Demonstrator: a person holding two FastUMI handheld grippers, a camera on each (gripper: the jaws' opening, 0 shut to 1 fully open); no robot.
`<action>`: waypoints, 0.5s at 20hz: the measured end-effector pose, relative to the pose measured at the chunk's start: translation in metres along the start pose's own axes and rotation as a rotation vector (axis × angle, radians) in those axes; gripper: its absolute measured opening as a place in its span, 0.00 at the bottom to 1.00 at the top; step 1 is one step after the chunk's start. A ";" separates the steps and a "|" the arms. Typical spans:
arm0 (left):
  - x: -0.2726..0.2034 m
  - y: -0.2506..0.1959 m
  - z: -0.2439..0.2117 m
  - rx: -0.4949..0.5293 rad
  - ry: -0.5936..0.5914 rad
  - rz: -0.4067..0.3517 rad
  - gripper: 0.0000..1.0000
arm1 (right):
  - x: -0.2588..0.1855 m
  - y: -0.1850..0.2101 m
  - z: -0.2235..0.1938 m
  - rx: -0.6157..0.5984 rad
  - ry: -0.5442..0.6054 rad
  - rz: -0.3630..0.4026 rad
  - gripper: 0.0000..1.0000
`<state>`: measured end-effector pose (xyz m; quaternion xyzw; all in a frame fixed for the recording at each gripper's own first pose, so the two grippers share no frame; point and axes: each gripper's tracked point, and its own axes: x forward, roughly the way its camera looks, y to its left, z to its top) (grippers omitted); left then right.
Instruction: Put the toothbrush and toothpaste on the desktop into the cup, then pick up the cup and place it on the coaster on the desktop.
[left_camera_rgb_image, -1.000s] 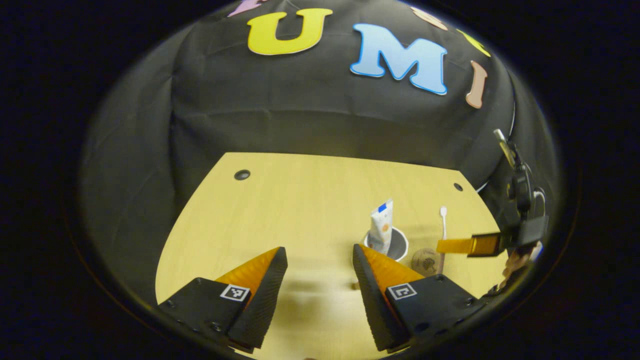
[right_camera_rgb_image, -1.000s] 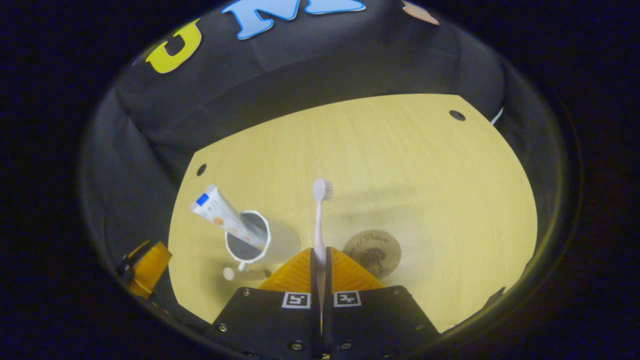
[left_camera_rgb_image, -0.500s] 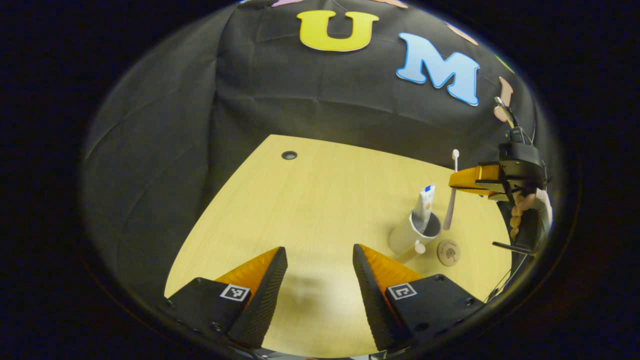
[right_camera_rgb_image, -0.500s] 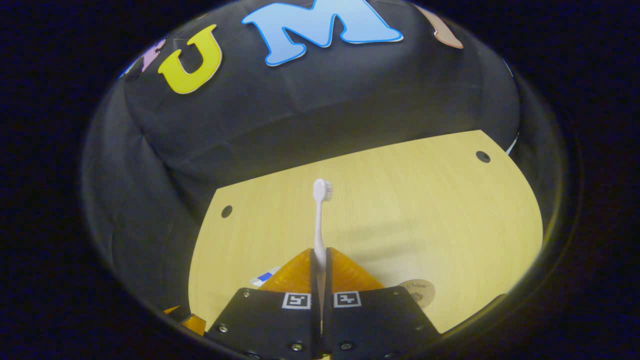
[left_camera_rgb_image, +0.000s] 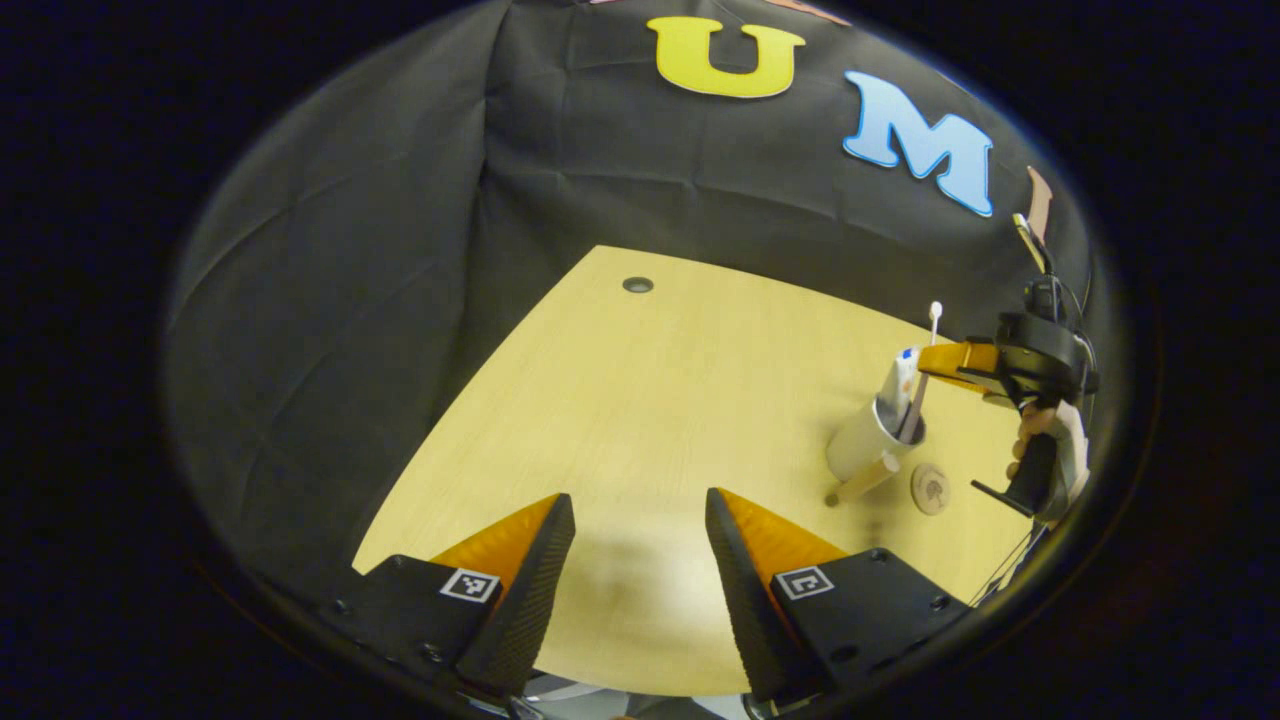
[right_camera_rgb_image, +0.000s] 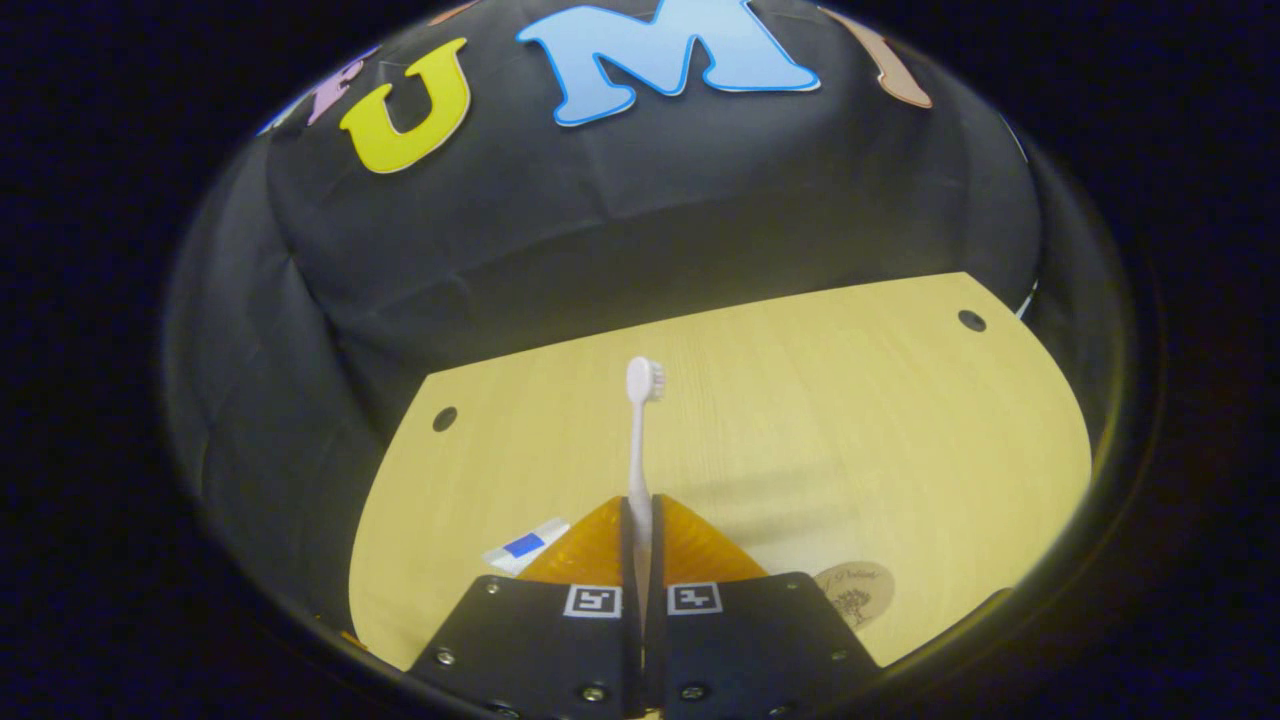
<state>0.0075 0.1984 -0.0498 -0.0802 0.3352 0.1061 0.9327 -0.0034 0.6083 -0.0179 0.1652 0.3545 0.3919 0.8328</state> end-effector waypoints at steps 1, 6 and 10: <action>-0.002 -0.002 0.005 -0.001 0.002 -0.004 0.83 | -0.001 0.002 -0.003 0.004 -0.010 0.012 0.02; 0.005 -0.013 0.011 0.014 0.009 -0.029 0.85 | -0.009 0.003 -0.004 -0.026 -0.064 0.015 0.04; 0.008 -0.041 0.020 0.032 0.008 -0.059 0.83 | -0.010 0.000 -0.019 -0.024 -0.030 0.017 0.16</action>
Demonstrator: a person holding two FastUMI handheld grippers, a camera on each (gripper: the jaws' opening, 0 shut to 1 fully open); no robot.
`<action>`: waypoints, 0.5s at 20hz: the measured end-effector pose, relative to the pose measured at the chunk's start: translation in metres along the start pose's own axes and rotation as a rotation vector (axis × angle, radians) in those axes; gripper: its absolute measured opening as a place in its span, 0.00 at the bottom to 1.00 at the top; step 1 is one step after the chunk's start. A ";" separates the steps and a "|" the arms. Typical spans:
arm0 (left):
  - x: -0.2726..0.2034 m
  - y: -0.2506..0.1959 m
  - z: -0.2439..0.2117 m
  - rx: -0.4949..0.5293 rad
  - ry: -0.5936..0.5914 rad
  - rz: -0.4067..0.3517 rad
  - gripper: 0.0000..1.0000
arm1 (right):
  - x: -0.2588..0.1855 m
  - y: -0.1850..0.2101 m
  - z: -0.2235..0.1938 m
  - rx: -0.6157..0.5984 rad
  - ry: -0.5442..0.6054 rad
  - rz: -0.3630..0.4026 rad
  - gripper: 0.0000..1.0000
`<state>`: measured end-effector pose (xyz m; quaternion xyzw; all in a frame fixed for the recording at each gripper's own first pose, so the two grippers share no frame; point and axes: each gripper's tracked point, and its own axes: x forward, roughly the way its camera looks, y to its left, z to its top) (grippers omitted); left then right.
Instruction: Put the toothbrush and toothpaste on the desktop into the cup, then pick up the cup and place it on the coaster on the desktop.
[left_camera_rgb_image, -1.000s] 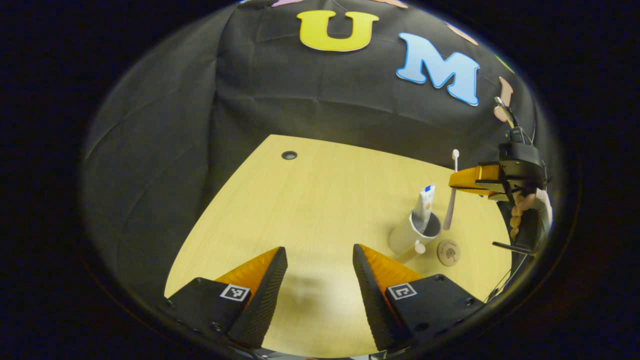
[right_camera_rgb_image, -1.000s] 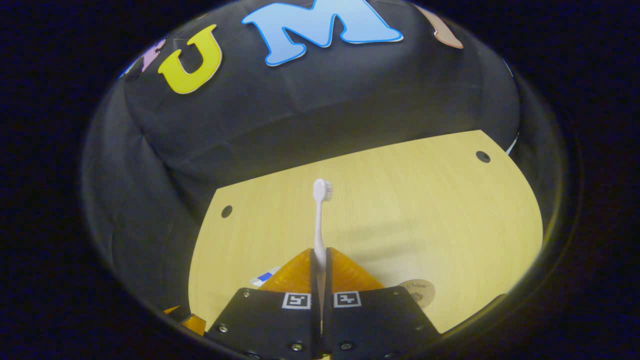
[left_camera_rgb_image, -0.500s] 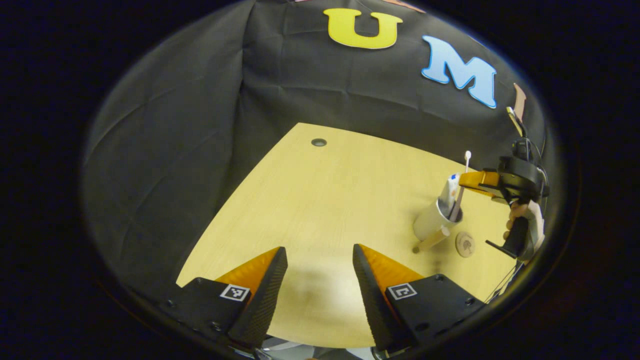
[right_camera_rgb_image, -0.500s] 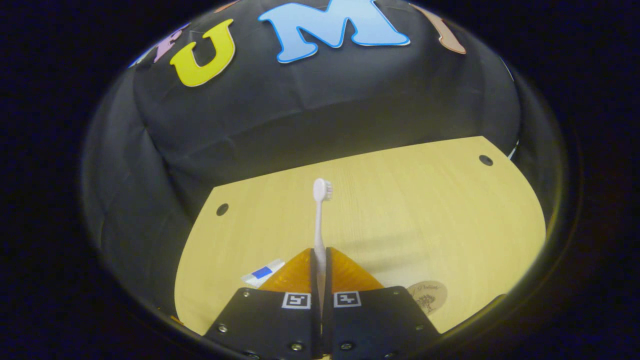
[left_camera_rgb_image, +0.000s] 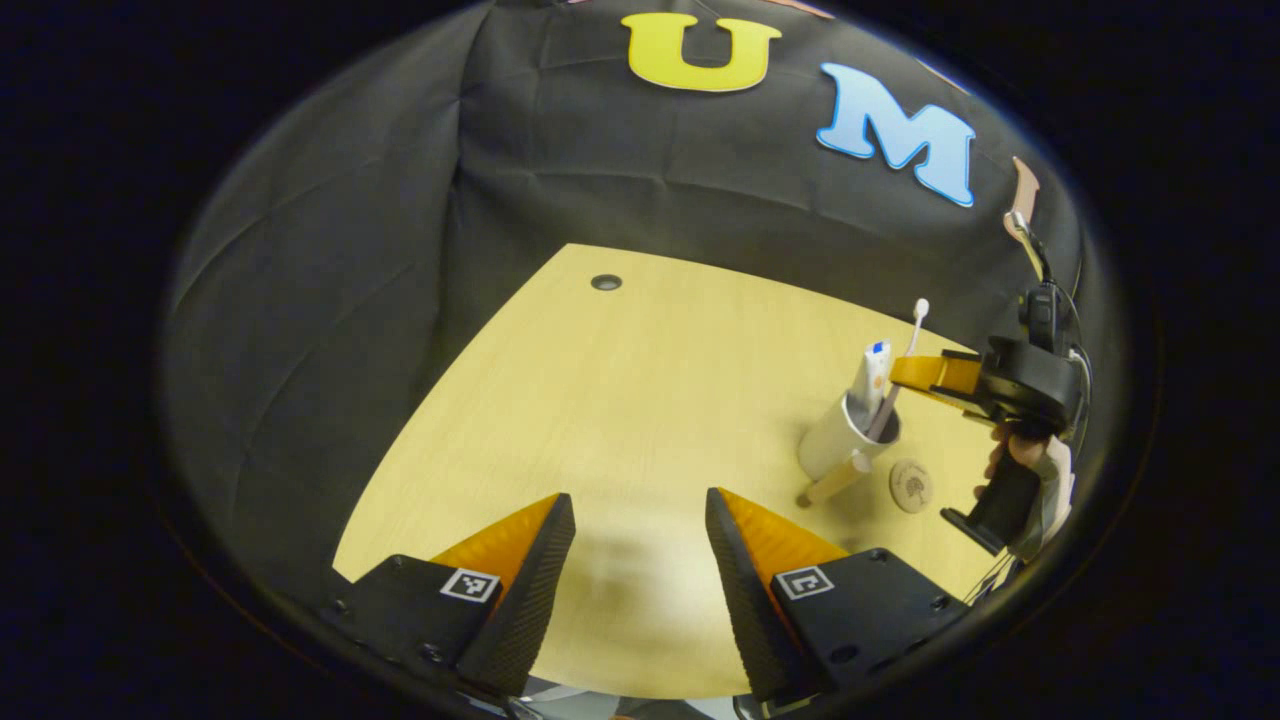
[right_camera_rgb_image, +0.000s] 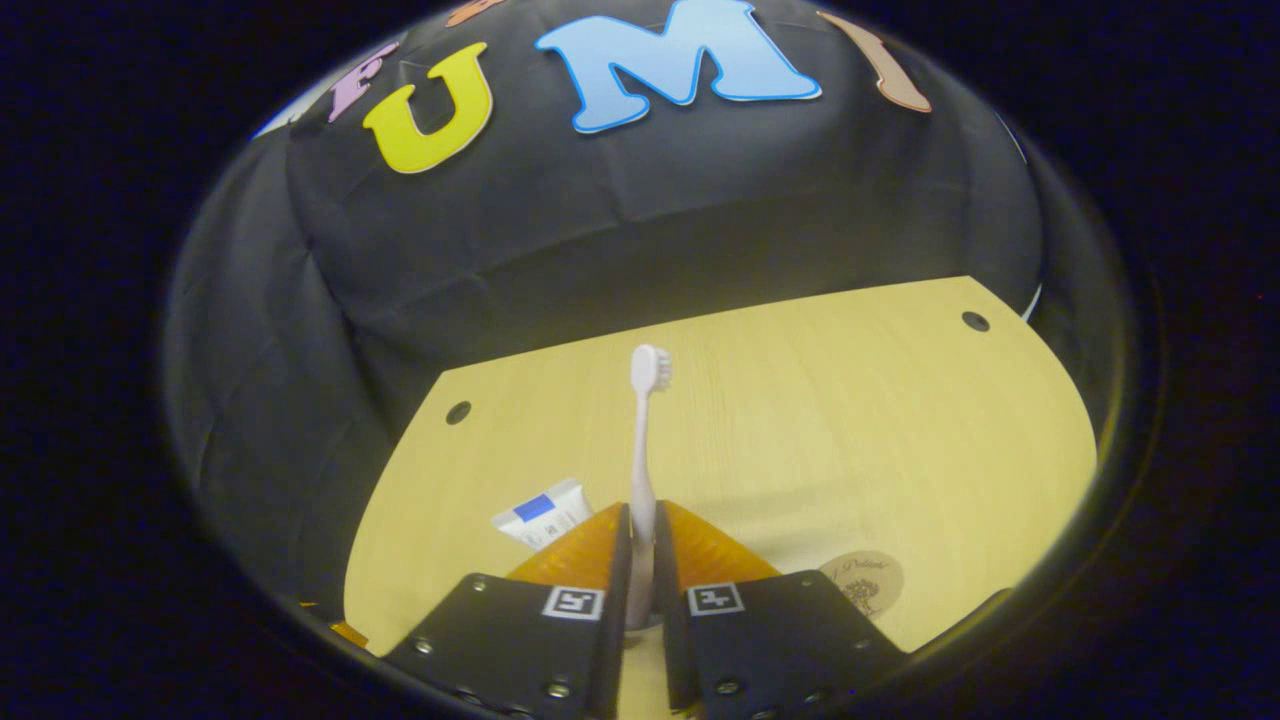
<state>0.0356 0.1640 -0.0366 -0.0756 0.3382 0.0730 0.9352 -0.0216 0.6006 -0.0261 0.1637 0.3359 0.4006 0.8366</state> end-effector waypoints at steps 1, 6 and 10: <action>0.000 -0.007 0.003 0.003 -0.001 -0.006 0.85 | -0.001 0.000 -0.003 0.004 0.007 0.016 0.40; 0.009 -0.027 0.006 0.021 0.003 -0.028 0.83 | -0.008 -0.013 -0.016 0.017 0.024 0.000 0.82; 0.014 -0.041 0.006 0.033 0.008 -0.046 0.83 | -0.015 -0.022 -0.016 0.037 0.009 -0.001 0.83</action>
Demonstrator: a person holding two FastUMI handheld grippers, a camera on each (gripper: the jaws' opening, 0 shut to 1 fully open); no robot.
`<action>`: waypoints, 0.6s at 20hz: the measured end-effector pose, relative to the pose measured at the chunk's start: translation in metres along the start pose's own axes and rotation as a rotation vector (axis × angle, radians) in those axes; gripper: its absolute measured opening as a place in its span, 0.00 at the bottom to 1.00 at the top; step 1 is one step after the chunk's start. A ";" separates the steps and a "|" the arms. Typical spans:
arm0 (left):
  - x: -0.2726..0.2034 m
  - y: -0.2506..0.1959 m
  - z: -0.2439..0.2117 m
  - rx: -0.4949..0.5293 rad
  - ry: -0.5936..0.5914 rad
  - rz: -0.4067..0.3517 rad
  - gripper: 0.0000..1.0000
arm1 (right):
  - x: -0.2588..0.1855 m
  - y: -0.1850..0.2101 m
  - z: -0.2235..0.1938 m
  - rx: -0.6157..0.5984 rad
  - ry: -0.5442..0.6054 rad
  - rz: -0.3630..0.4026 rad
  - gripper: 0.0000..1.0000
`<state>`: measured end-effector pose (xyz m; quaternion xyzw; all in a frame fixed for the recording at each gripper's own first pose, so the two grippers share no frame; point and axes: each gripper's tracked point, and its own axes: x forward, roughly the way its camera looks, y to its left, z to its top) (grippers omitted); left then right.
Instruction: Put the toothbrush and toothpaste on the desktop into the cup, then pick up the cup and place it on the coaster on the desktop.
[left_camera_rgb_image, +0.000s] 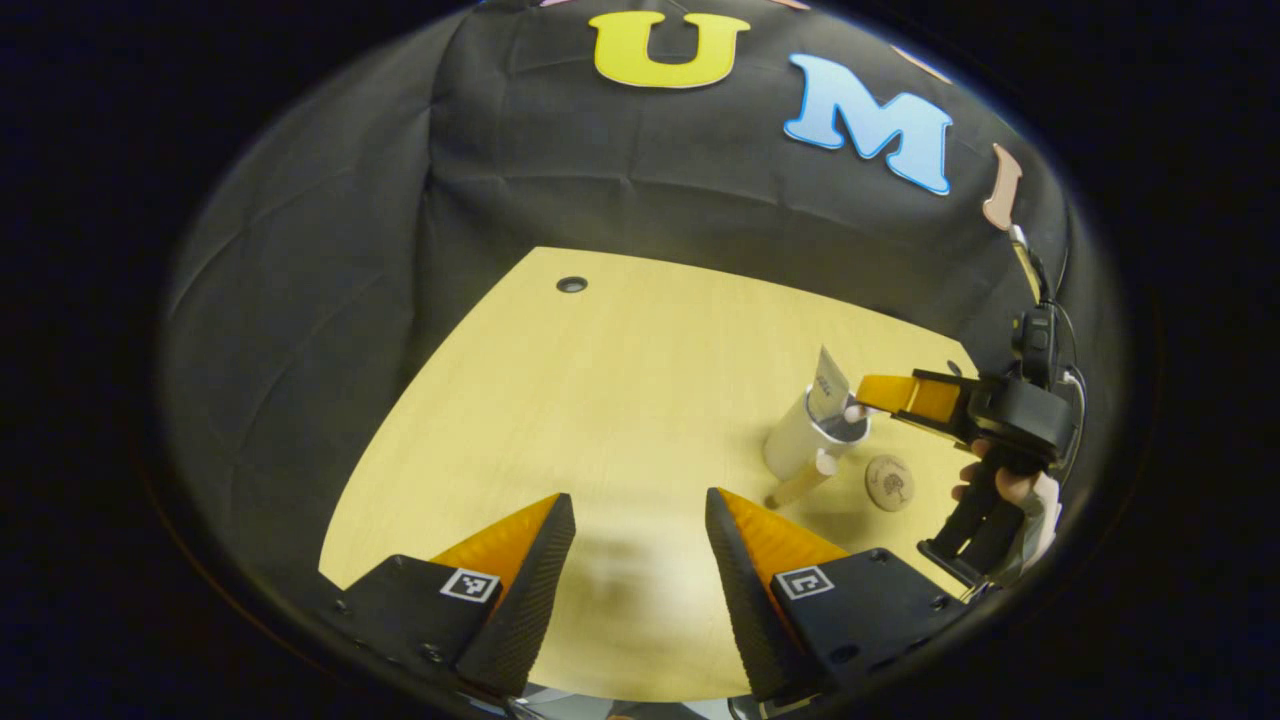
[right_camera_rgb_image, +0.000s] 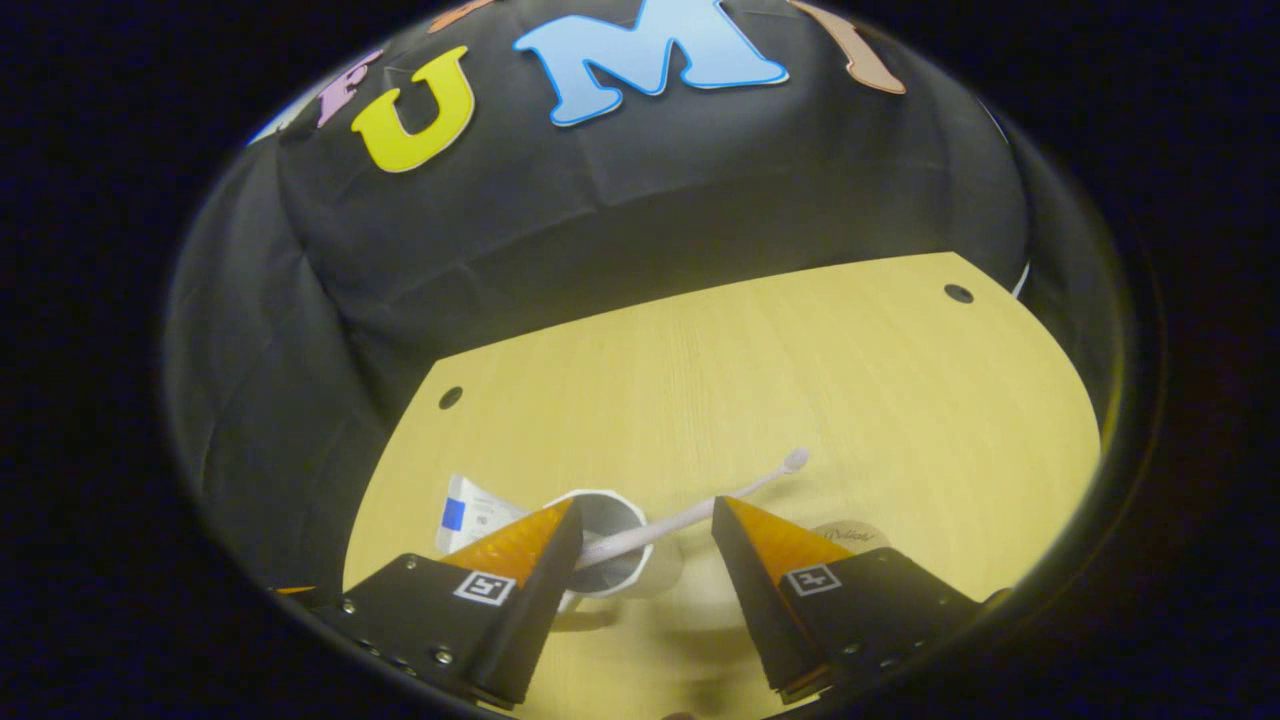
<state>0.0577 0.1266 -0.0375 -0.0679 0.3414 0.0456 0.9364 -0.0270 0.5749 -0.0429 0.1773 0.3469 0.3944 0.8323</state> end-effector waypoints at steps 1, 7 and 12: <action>0.001 -0.004 0.000 0.005 0.001 -0.007 0.83 | -0.002 0.000 0.000 0.005 -0.002 0.007 0.83; 0.005 -0.027 0.002 0.036 0.003 -0.040 0.83 | -0.008 -0.001 0.003 0.017 -0.006 0.034 0.83; 0.002 -0.033 0.000 0.042 0.001 -0.045 0.83 | -0.013 -0.033 0.007 0.041 -0.005 0.006 0.83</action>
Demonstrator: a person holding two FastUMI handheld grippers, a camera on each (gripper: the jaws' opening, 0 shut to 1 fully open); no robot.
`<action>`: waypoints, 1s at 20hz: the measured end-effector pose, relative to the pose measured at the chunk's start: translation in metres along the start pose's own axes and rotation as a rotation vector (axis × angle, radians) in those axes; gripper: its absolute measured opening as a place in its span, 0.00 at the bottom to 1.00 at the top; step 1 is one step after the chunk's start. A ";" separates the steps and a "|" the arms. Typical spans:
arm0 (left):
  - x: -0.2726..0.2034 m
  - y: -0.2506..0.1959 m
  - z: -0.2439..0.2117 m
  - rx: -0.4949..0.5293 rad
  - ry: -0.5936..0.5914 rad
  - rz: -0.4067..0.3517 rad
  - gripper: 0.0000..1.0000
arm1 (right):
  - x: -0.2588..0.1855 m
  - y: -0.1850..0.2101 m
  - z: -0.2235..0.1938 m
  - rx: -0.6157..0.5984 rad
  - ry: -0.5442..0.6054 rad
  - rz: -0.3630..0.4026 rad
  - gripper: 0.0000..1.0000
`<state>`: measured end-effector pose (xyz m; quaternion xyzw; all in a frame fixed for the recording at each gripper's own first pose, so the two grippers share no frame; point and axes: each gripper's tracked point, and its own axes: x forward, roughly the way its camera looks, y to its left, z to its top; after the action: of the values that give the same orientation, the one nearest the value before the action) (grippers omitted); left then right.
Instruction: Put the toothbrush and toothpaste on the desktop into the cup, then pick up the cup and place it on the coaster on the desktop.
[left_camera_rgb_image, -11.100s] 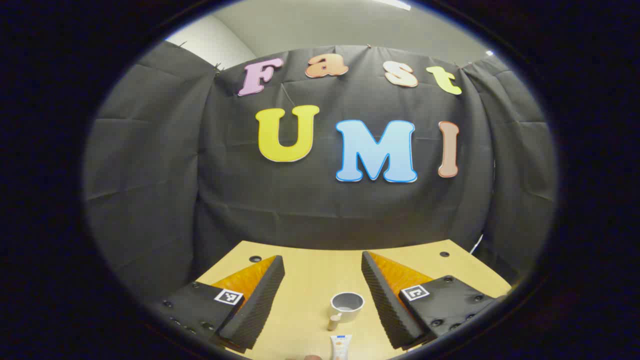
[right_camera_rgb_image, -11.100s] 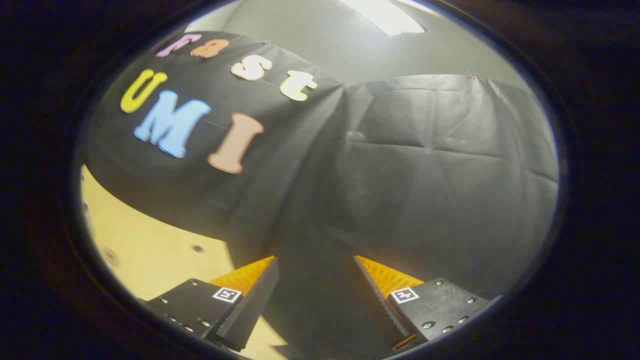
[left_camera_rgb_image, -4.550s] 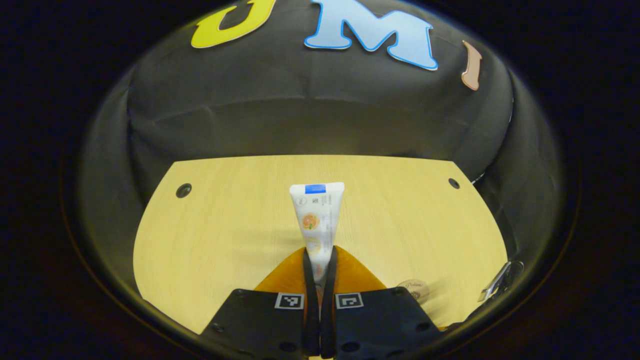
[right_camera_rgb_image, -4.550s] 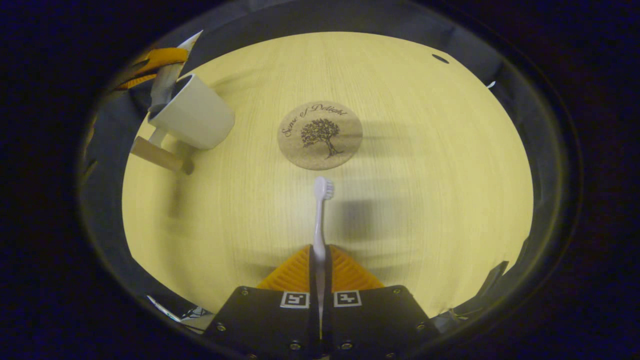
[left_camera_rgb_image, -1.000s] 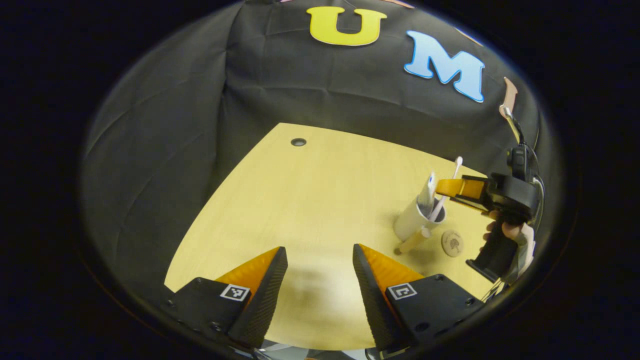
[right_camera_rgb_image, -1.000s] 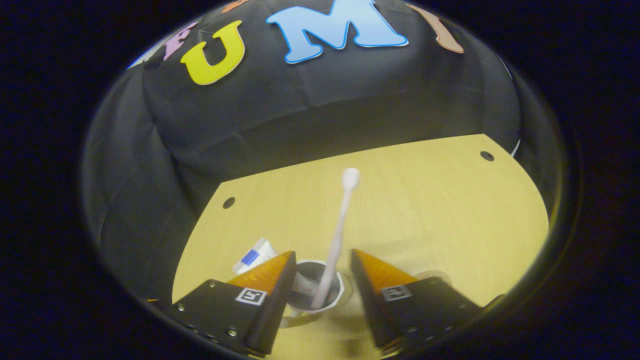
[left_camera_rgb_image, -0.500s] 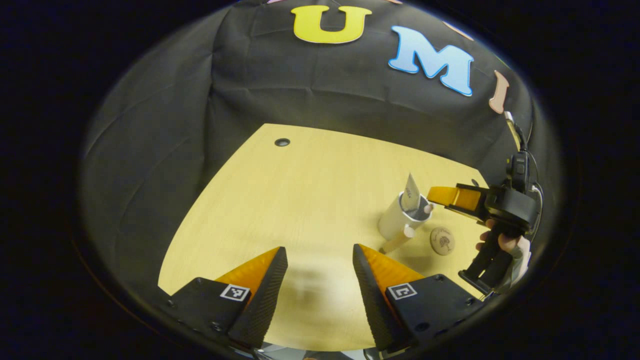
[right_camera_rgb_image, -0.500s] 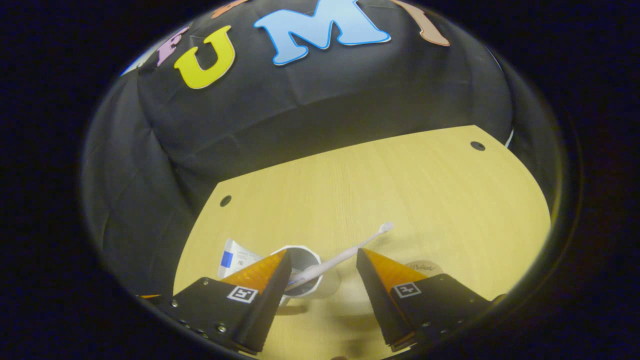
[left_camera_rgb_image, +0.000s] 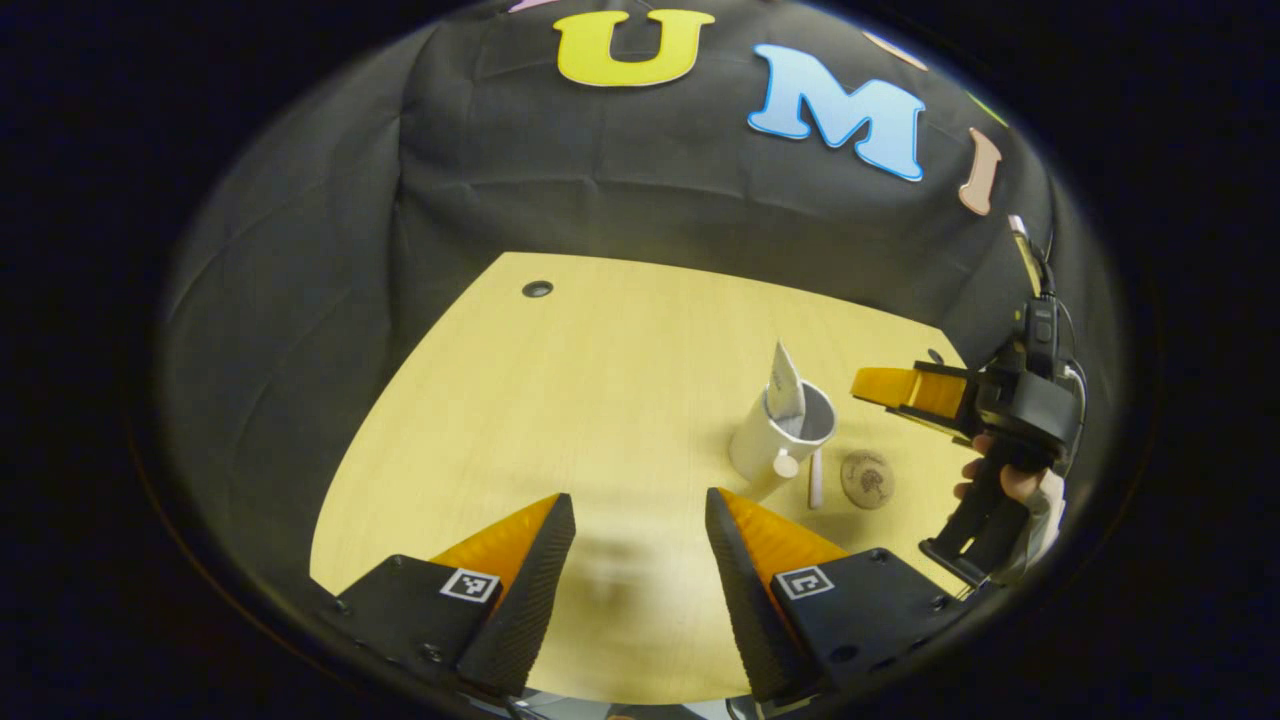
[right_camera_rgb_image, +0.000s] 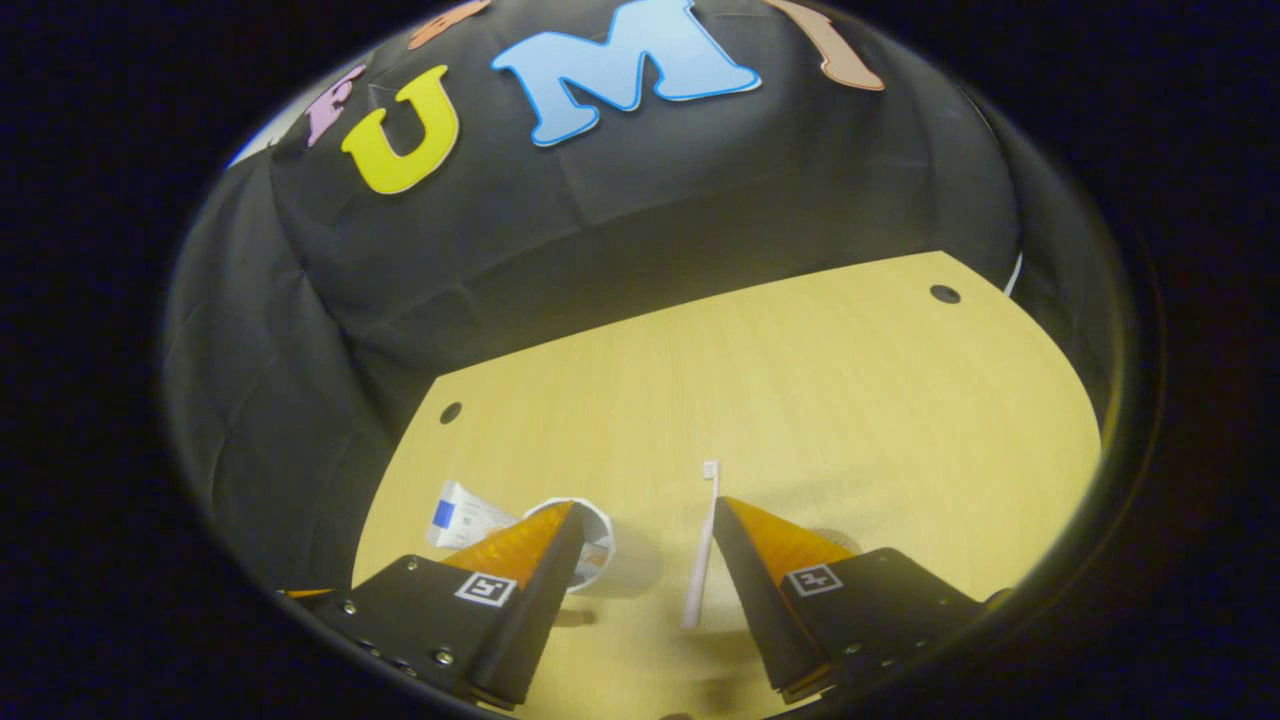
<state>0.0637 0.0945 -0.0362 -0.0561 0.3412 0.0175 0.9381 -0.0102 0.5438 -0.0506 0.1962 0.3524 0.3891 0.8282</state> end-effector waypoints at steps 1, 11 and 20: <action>0.000 0.000 0.000 -0.003 0.000 0.000 0.83 | 0.002 -0.010 0.000 0.013 0.018 -0.013 0.83; -0.013 0.021 -0.012 -0.050 0.005 0.057 0.85 | 0.048 -0.043 -0.023 0.029 0.211 -0.061 0.83; -0.028 0.067 -0.026 -0.145 0.028 0.146 0.83 | 0.089 -0.049 -0.058 -0.028 0.395 -0.152 0.69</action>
<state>0.0210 0.1584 -0.0448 -0.0991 0.3554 0.1099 0.9229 0.0115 0.5865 -0.1577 0.0775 0.5163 0.3613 0.7726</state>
